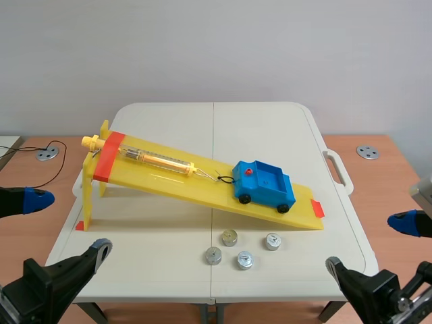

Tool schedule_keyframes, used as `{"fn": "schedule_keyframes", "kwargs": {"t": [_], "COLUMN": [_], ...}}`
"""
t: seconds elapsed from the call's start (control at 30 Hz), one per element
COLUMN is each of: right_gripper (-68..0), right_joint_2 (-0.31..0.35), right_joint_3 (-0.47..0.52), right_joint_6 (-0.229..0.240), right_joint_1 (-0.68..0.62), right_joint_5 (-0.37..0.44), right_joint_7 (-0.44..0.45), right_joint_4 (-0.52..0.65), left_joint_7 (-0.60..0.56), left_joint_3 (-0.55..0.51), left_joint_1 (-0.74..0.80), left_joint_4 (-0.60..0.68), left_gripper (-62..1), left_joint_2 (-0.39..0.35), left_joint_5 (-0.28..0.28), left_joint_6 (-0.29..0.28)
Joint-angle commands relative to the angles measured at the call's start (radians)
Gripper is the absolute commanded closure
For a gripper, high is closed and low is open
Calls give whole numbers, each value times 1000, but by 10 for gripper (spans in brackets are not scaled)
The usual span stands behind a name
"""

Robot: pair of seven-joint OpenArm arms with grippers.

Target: Place the four metal weights on the blue cart on the ramp.

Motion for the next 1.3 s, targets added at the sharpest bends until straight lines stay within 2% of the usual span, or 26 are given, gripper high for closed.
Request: {"fn": "schedule_keyframes", "kwargs": {"t": [0.0,0.6,0.73,0.93,0.97,1.13,1.27], "right_gripper": [-661,-661,-661,-661,-661,-661,-661], "right_joint_2": [41,41,41,41,41,41,24], "right_joint_3": [34,34,34,34,34,34,34], "right_joint_6": [-31,-31,-31,-31,-31,-30,-30], "right_joint_1": [12,12,12,12,12,18,60], "right_joint_5": [44,44,44,44,44,44,45], "right_joint_7": [89,90,90,90,90,85,16], "right_joint_4": [57,57,57,57,57,57,57], "left_joint_7": [-145,-143,-95,-91,-91,-92,-82], "left_joint_3": [-17,-17,-17,-17,-17,-17,-17], "left_joint_1": [21,21,21,21,21,18,6], "left_joint_4": [72,72,72,72,72,72,72], "left_gripper": [-623,-623,-623,-623,-608,-333,-236], "left_joint_2": [-17,-17,-17,-17,-17,-14,5], "left_joint_5": [-80,-80,-80,-80,-80,-80,-80], "left_joint_6": [-24,-24,-24,-24,-24,-24,-25]}}
